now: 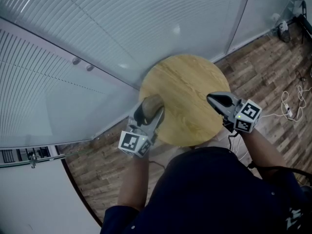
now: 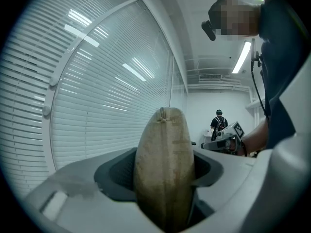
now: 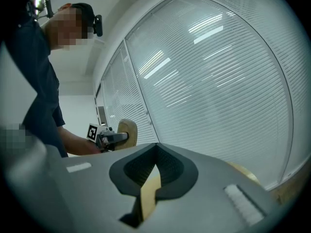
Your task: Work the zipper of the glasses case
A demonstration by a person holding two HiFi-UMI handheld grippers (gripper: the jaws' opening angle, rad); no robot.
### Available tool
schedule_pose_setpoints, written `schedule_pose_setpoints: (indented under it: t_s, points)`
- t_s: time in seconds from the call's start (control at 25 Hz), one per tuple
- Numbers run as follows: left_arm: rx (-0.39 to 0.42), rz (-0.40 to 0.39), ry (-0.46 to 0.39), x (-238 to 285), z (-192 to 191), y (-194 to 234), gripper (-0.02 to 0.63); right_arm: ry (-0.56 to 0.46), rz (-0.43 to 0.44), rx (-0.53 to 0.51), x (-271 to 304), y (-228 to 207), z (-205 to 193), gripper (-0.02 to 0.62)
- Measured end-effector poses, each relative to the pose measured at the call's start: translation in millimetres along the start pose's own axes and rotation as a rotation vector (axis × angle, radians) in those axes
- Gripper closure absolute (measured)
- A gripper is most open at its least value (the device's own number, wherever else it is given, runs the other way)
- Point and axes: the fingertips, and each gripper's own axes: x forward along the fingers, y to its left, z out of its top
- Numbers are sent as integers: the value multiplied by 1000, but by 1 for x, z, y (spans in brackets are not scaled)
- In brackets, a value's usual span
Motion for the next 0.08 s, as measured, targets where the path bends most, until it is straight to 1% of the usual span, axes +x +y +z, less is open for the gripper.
schedule_pose_setpoints:
  t_s: [0.08]
  points:
    - [-9, 8, 0, -1, -1, -1, 305, 1, 5, 2, 2, -1, -2, 589]
